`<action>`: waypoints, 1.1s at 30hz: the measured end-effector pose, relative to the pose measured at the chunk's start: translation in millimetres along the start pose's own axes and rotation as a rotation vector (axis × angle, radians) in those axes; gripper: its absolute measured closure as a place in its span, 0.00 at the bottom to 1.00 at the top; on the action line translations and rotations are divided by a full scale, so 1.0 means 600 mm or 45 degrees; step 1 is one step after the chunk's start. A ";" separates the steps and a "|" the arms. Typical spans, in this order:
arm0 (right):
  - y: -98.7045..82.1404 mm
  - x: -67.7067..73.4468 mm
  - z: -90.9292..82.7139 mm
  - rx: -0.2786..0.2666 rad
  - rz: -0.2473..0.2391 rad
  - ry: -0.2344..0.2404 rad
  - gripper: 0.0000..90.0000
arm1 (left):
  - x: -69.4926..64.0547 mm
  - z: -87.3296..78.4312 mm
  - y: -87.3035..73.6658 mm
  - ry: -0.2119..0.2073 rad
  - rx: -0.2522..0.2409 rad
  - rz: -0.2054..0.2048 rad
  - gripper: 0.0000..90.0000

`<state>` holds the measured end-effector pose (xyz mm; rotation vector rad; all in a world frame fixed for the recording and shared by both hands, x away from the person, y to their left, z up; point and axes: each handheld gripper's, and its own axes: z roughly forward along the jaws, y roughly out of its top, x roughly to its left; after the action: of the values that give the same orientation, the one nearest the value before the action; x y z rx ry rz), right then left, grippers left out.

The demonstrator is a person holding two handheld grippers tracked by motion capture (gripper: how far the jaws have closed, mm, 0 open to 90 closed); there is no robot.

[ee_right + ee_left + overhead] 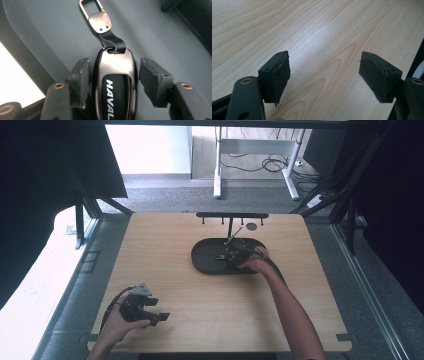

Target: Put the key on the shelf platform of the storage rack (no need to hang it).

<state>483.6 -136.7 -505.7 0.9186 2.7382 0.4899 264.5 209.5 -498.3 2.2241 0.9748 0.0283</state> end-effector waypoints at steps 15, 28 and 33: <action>-0.016 0.023 -0.068 -0.214 0.011 -0.035 0.37 | -0.005 -0.001 0.003 0.003 -0.003 0.013 0.28; -0.096 0.068 -0.142 -0.434 0.016 -0.001 0.41 | -0.008 -0.003 0.004 0.005 -0.009 0.015 0.28; -0.142 0.081 -0.157 -0.492 0.018 0.038 0.44 | -0.010 -0.002 0.004 0.004 -0.007 0.013 0.28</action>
<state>370.8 -193.7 -455.0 0.8329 2.5283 0.9975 261.5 205.5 -494.4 2.2244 0.9636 0.0392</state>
